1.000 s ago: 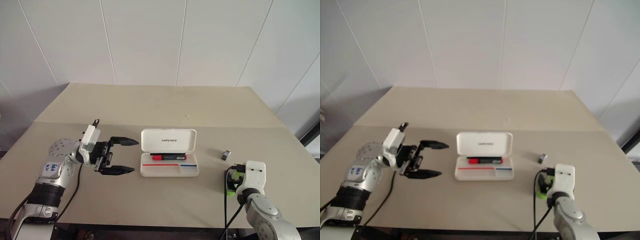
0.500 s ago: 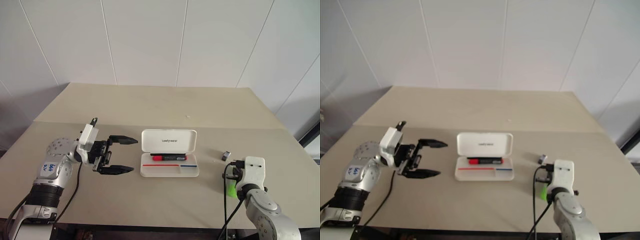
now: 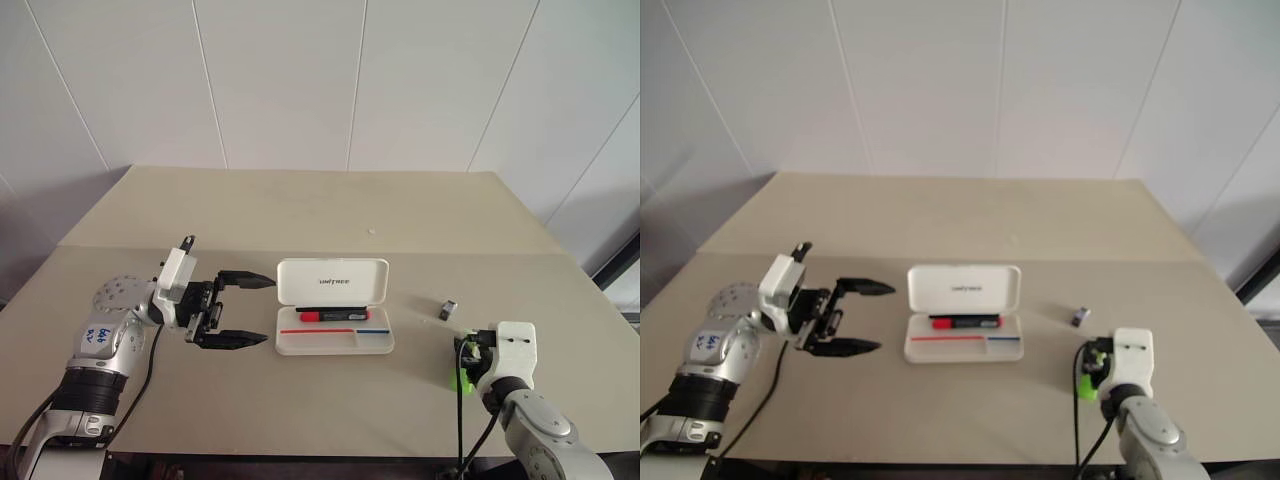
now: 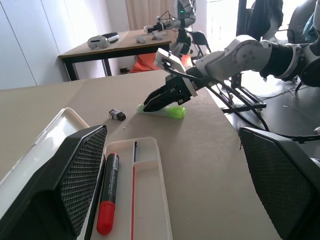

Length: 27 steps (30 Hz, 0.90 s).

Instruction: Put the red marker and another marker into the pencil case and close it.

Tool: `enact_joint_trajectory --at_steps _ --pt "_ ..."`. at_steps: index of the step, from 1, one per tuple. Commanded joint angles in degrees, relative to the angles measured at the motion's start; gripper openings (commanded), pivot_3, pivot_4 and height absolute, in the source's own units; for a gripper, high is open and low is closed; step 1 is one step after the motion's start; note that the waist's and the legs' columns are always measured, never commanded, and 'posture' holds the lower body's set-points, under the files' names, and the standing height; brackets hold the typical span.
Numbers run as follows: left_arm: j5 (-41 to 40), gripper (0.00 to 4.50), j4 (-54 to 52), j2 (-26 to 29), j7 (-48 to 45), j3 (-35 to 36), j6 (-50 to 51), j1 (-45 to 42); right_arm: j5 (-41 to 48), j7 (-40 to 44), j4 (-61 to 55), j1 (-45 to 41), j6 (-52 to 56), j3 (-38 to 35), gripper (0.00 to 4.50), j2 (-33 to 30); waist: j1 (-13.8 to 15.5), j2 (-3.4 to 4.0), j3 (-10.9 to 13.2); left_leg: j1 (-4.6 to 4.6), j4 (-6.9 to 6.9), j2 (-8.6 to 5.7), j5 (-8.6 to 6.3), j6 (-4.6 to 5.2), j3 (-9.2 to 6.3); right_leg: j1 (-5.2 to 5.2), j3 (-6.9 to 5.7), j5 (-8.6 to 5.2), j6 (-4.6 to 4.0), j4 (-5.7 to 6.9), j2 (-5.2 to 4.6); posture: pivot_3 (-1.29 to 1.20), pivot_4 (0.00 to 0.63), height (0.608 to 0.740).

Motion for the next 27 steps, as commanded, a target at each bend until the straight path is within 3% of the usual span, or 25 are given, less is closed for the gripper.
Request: enact_joint_trajectory --at_steps 1,3,17,27 --pt "-0.2 4.5 -0.2 -0.1 -5.7 0.7 -0.2 -1.1 0.2 -2.9 -2.7 0.7 1.3 -2.1 4.0 1.4 0.0 0.0 0.0 0.0 0.0 0.0 0.0 0.0 0.0 0.0 0.0 0.0 0.0 0.0 0.0 0.0 0.15 0.74" --pt "-0.1 4.5 -0.1 -0.3 -5.8 0.6 -0.3 -1.3 -0.5 -4.9 -2.8 0.7 3.2 -2.7 4.47 2.3 0.0 0.01 0.0 0.0 0.0 0.0 0.0 0.0 0.0 0.0 0.0 0.0 -0.01 0.0 0.0 0.0 0.15 0.74" --pt "0.5 4.5 -0.1 -0.6 -5.4 0.3 -0.5 -1.5 -2.0 -13.0 -4.4 -4.2 15.8 -1.8 4.47 5.8 0.1 0.01 0.0 -0.02 -0.03 -0.01 0.0 -0.01 -0.01 0.0 -0.01 -0.02 -0.04 -0.05 -0.03 0.0 0.15 0.74" --pt "0.7 4.5 -1.1 -0.4 -4.7 0.6 -0.6 -0.8 -1.2 -12.9 -2.0 -6.4 19.6 -3.7 4.47 8.0 0.0 -0.03 0.0 0.02 -0.01 -0.01 0.04 -0.02 -0.01 0.02 0.0 0.0 -0.04 -0.02 -0.02 0.0 0.15 0.74"
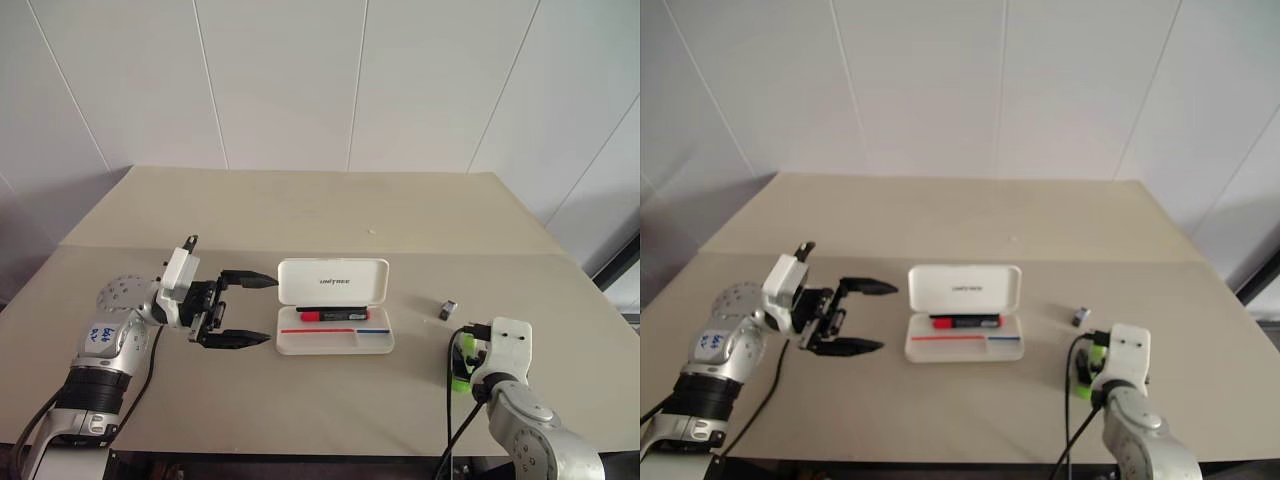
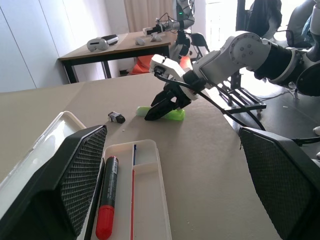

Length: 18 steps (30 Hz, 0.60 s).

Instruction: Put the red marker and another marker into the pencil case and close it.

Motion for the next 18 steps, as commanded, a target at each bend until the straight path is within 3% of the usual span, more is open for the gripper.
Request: enact_joint_trajectory --at_steps 1,7,10,18 --pt "0.2 4.5 -1.4 0.5 -4.6 0.8 -0.4 -0.2 0.1 -0.6 2.4 0.3 1.6 -2.5 4.47 1.2 0.0 -0.01 0.0 0.0 0.0 0.0 0.0 0.0 0.0 0.0 0.0 0.0 0.0 0.0 0.0 0.0 0.15 0.74" --pt "0.0 4.5 -2.0 0.8 -4.3 1.2 -0.3 0.3 -0.1 0.2 2.9 -0.2 1.3 -2.8 2.59 1.3 0.1 -0.04 0.0 0.0 -0.01 0.0 0.0 0.0 -0.01 0.0 0.0 0.0 0.0 -0.01 0.0 0.0 0.15 0.74" --pt "0.1 4.5 -1.8 0.8 -4.3 1.3 -0.4 0.2 0.0 0.4 3.1 -0.3 1.2 -2.5 1.89 1.1 0.2 -0.16 -0.1 -0.02 -0.01 -0.02 0.0 0.0 -0.03 0.04 -0.02 0.01 0.01 -0.08 -0.05 0.0 0.15 0.74" --pt "0.0 4.5 -1.5 0.7 -4.3 1.3 -0.5 0.0 2.2 5.2 0.7 -1.5 -0.3 -1.3 1.88 -2.2 0.1 -0.16 -0.1 -0.05 -0.05 -0.04 0.0 0.0 -0.01 0.11 -0.01 0.07 0.05 -0.35 -0.08 0.0 0.15 0.74"
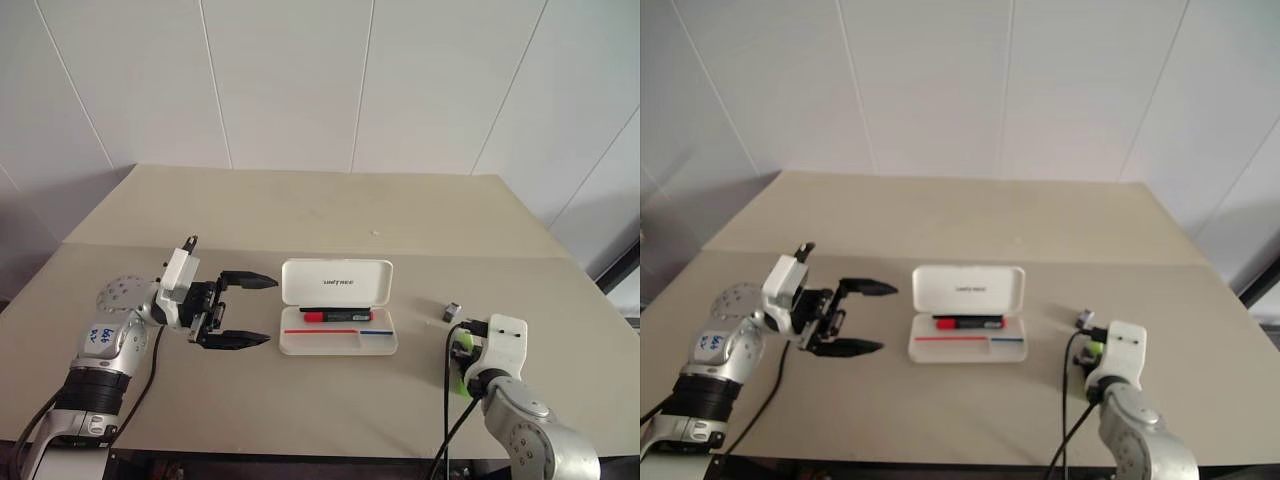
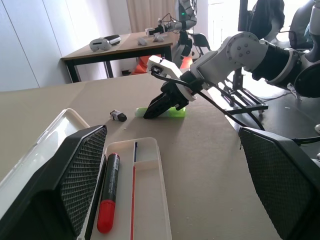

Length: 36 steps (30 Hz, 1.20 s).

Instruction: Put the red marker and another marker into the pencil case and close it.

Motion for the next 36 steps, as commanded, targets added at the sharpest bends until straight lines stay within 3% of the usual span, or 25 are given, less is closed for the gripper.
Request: enact_joint_trajectory --at_steps 1,3,5,10,18,23,29,36 --pt "0.0 4.5 -1.2 0.6 -4.4 1.3 -0.4 -0.2 1.4 4.2 -1.2 -0.2 -1.5 -0.2 1.88 -3.8 0.0 0.07 0.0 -0.01 0.0 0.0 0.0 0.0 0.0 -0.01 0.0 0.0 0.0 0.0 0.0 0.0 0.15 0.74" --pt "-0.1 4.5 -0.9 0.5 -4.6 1.3 -0.5 -0.2 2.3 7.3 -2.0 -1.0 -3.1 0.2 1.88 -6.3 0.0 0.21 0.1 -0.04 0.0 0.0 0.0 0.0 0.02 -0.04 0.01 0.0 0.01 0.0 0.0 0.0 0.15 0.74" --pt "-0.4 4.5 -0.8 0.4 -4.6 1.5 -0.1 0.0 2.3 13.5 -2.2 -1.7 -4.1 3.6 1.88 -13.5 -0.1 0.39 0.2 -0.04 -0.11 0.02 0.0 0.0 0.02 -0.1 0.0 0.01 0.02 0.01 0.03 0.0 0.15 0.74" --pt "-1.6 4.5 -0.9 0.8 -5.5 2.4 0.4 1.3 5.5 23.6 -1.3 -6.5 -4.7 6.5 1.88 -24.3 -0.5 0.53 0.3 -0.04 -0.35 0.1 0.0 0.01 0.07 -0.24 0.01 -0.03 -0.01 -0.01 0.13 0.0 0.15 0.74" --pt "-1.1 4.5 1.1 3.5 -6.4 4.1 -1.0 5.0 8.6 44.6 4.0 -20.0 -10.6 20.3 1.88 -36.8 -0.9 0.63 0.4 -0.09 -0.33 0.11 0.0 0.01 0.07 -0.26 0.0 -0.05 0.01 -0.05 0.1 0.0 0.15 0.74" --pt "-1.3 4.5 1.5 4.2 -6.2 5.9 -2.2 8.0 7.6 54.9 8.9 -27.4 -16.5 29.0 1.88 -37.4 -0.9 0.62 0.4 -0.12 -0.33 0.1 0.0 0.01 0.07 -0.27 -0.01 -0.04 0.02 -0.08 0.07 0.0 0.15 0.74" --pt "-1.5 4.5 -1.3 5.0 -4.8 7.7 -2.7 12.5 2.6 62.7 19.2 -35.6 -25.7 39.4 1.88 -31.7 -1.3 0.62 0.4 -0.15 -0.33 0.1 -0.01 -0.01 0.07 -0.33 -0.02 -0.04 0.02 -0.03 0.06 0.0 0.15 0.74" --pt "-2.1 4.5 -5.1 5.0 -3.3 9.3 -1.7 15.4 -3.1 67.5 32.0 -40.2 -35.1 43.8 1.88 -25.7 -1.3 0.63 0.4 -0.18 -0.32 0.09 -0.01 -0.02 0.04 -0.36 -0.06 -0.04 0.02 -0.02 0.03 0.0 0.15 0.74"
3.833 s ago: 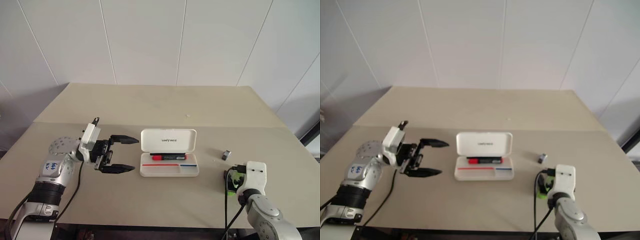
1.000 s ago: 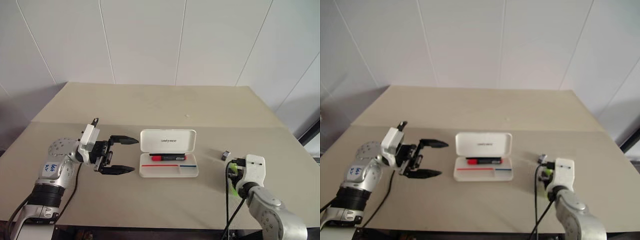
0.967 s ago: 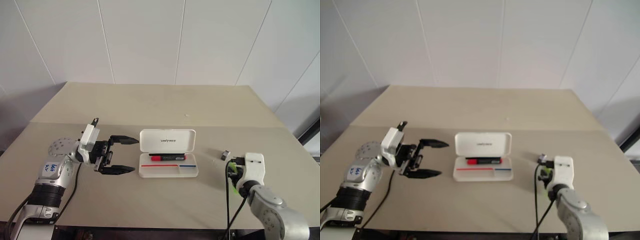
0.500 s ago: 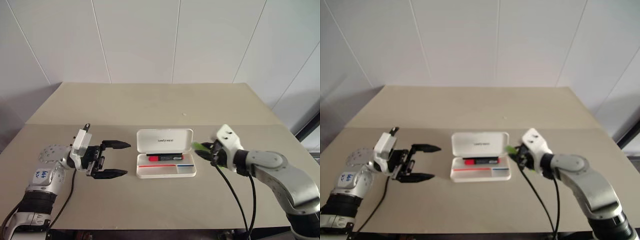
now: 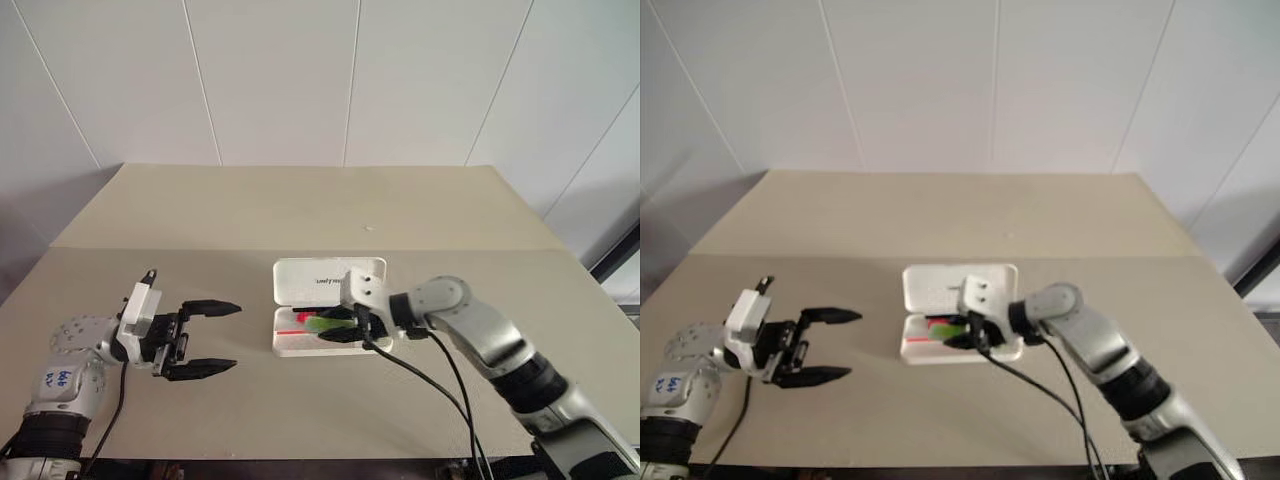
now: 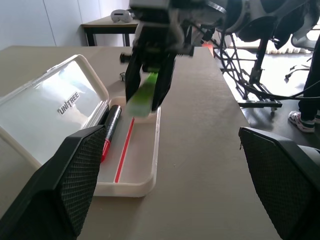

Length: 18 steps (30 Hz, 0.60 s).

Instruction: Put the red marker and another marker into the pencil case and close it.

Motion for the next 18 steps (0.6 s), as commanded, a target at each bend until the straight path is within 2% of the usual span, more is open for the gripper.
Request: enact_joint_trajectory --at_steps 1,7,18 --pt "-1.5 4.5 -3.2 0.8 -2.9 2.1 0.5 1.5 -2.6 2.8 4.8 -2.8 -5.8 0.7 1.88 2.1 0.0 0.0 0.0 0.0 0.0 -0.01 0.0 0.0 0.0 0.0 0.0 0.0 0.0 0.0 -0.01 0.0 0.15 0.74" --pt "-1.7 4.5 -5.8 0.9 -1.8 3.3 1.6 3.2 -6.0 5.1 13.9 -6.3 -11.4 1.1 1.88 6.8 -0.3 0.01 0.0 0.02 0.0 0.01 0.0 -0.02 0.0 -0.04 0.0 0.0 -0.01 0.08 0.02 0.0 0.15 0.74" --pt "-1.1 4.5 -6.7 1.0 -1.2 4.1 2.3 3.3 -7.8 6.9 18.1 -8.7 -13.2 0.3 1.88 13.2 -0.3 0.01 0.0 0.02 0.01 0.02 0.01 -0.06 -0.01 -0.08 0.0 -0.01 -0.02 0.19 0.03 0.0 0.15 0.74"
